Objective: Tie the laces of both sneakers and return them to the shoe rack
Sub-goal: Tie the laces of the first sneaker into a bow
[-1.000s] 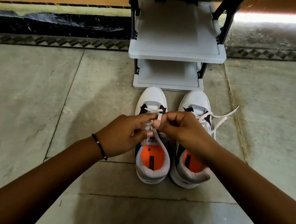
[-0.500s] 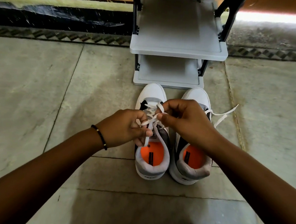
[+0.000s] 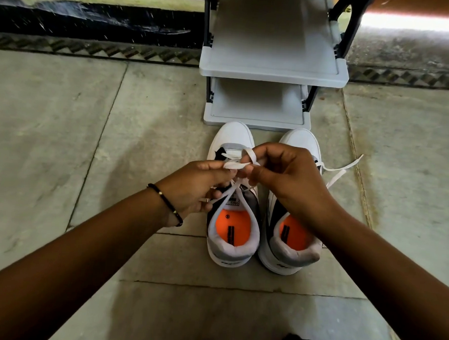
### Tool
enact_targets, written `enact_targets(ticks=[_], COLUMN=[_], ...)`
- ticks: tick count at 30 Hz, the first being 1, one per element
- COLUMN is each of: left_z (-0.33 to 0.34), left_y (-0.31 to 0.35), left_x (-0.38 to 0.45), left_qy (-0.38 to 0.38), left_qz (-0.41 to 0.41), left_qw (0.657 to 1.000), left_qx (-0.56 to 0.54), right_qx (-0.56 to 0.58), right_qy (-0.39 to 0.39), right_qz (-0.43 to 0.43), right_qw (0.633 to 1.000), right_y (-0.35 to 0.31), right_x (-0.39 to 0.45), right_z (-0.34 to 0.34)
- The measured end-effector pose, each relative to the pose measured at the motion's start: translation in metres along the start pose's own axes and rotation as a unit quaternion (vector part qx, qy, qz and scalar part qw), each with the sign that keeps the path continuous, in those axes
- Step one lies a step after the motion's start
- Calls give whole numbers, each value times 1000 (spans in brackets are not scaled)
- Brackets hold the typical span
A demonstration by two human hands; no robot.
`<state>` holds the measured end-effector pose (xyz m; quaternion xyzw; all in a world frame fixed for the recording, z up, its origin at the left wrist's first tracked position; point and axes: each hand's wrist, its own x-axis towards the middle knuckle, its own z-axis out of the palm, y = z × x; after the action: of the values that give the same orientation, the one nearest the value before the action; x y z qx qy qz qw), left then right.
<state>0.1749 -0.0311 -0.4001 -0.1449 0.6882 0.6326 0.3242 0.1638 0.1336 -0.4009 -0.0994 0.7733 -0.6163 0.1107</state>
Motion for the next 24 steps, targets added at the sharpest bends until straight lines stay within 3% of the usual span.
enact_targets(ticks=[3,8,12,15,20,24], left_z=[-10,-19,-24,-32,-52,-77], left_y=[6,12,8,0,-23,-50], left_x=[-2,-5,-8,-9,1,10], left_qy=[-38,-4,25,77,218,289], left_qz=[-8,46,135,203,195,82], left_qw=[995,978,931,901,921,950], left_qx=[-91,-202,-338,-376,-258,-84], right_qx=[6,125,183,130,7,-58], right_qy=[7,22,46,64,146,86], right_qz=[-6,15,73,151,261,352], right_qw=[1000,992,979,978,954,930], right_y=[-3,-10,-13,-11,-9,-1], right_x=[0,0,2,2,5,1], right_z=[0,1,-17,-40,-77,-96])
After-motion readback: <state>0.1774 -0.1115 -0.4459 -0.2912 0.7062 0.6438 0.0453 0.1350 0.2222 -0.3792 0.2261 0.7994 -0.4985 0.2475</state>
